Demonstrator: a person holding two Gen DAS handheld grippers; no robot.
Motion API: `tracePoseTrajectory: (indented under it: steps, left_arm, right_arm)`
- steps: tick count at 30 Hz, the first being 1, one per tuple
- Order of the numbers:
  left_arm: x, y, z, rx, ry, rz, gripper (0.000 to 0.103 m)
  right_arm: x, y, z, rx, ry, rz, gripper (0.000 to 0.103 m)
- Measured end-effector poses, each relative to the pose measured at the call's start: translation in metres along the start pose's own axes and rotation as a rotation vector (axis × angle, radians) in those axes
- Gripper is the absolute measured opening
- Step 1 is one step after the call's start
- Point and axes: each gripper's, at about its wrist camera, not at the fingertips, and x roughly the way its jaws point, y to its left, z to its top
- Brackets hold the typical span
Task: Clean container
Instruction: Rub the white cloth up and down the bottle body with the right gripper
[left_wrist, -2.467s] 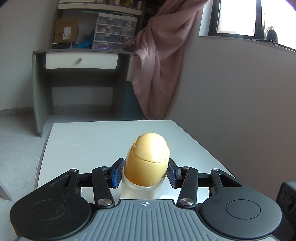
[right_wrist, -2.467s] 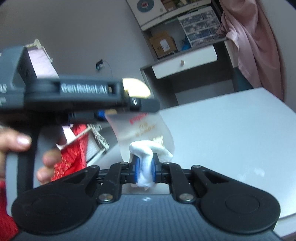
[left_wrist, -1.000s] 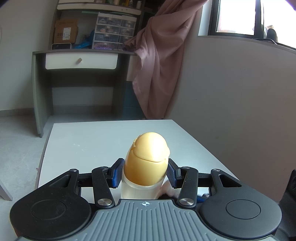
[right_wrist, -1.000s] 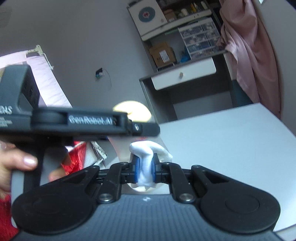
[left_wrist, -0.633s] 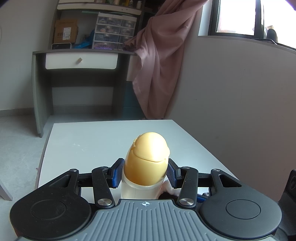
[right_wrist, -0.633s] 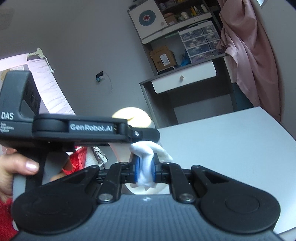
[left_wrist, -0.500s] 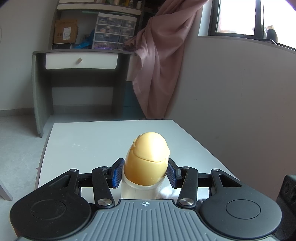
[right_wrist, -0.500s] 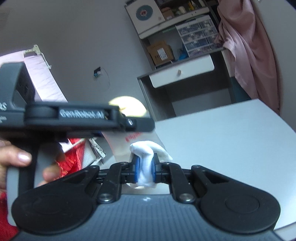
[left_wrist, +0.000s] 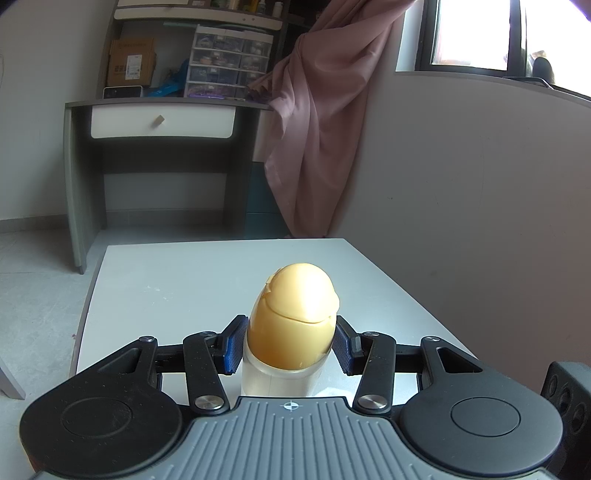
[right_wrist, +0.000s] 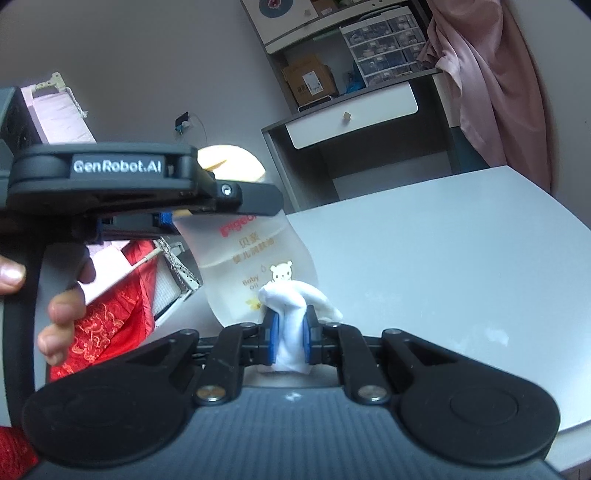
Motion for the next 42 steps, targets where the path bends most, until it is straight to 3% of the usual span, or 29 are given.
tracePoseTrajectory:
  steps: [17, 33, 42]
  left_arm:
    - [0.001, 0.0, -0.001, -0.001, -0.001, 0.0, 0.049]
    - [0.0, -0.001, -0.002, -0.001, -0.001, 0.001, 0.049]
    - [-0.001, -0.001, -0.002, 0.0, 0.0, 0.0, 0.049]
  right_arm:
    - [-0.016, 0.007, 0.024, -0.036, -0.107, 0.018, 0.012]
    - [0.001, -0.009, -0.003, 0.0, 0.0, -0.012, 0.012]
    - [-0.004, -0.006, 0.005, 0.001, -0.024, -0.005, 0.012]
